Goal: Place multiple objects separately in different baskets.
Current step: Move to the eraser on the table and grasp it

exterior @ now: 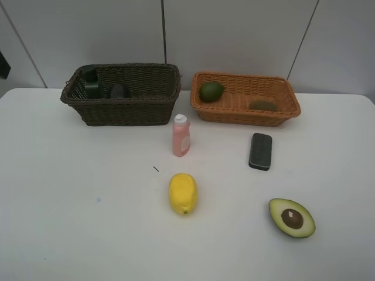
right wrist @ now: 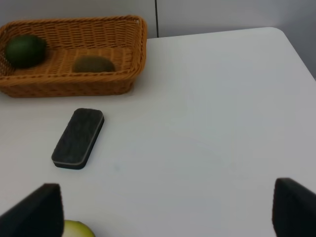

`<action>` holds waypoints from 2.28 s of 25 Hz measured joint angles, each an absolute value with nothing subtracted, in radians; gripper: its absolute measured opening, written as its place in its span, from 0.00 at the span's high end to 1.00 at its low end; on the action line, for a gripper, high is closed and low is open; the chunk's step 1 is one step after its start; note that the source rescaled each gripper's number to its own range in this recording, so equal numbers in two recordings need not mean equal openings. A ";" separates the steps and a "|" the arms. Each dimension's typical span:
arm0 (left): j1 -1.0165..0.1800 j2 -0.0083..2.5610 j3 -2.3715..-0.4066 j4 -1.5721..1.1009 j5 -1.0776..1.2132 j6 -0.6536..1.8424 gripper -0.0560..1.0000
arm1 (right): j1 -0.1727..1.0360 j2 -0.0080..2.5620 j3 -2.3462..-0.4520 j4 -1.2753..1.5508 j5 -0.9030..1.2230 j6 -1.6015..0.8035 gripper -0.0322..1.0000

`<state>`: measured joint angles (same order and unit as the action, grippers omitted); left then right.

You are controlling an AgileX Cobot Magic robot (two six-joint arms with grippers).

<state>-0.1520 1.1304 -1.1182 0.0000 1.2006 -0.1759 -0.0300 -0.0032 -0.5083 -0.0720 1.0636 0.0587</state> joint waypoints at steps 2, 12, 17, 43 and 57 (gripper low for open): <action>-0.152 0.996 -1.008 -0.013 1.201 -0.175 0.01 | -0.030 -0.003 -0.508 -0.072 1.064 0.059 0.00; -0.152 0.399 -0.640 -0.054 1.203 -0.051 0.01 | -0.030 -0.003 -0.508 -0.072 1.064 0.059 0.00; -0.152 0.096 -0.559 -0.072 1.204 0.000 0.01 | -0.030 -0.003 -0.508 -0.072 1.064 0.059 0.00; -0.152 -0.007 -0.509 -0.094 1.070 0.090 0.01 | -0.030 -0.003 -0.508 -0.073 1.064 0.059 0.00; -0.151 -0.007 -0.509 -0.094 1.069 0.091 0.01 | -0.030 0.286 -0.539 -0.098 0.953 0.093 0.00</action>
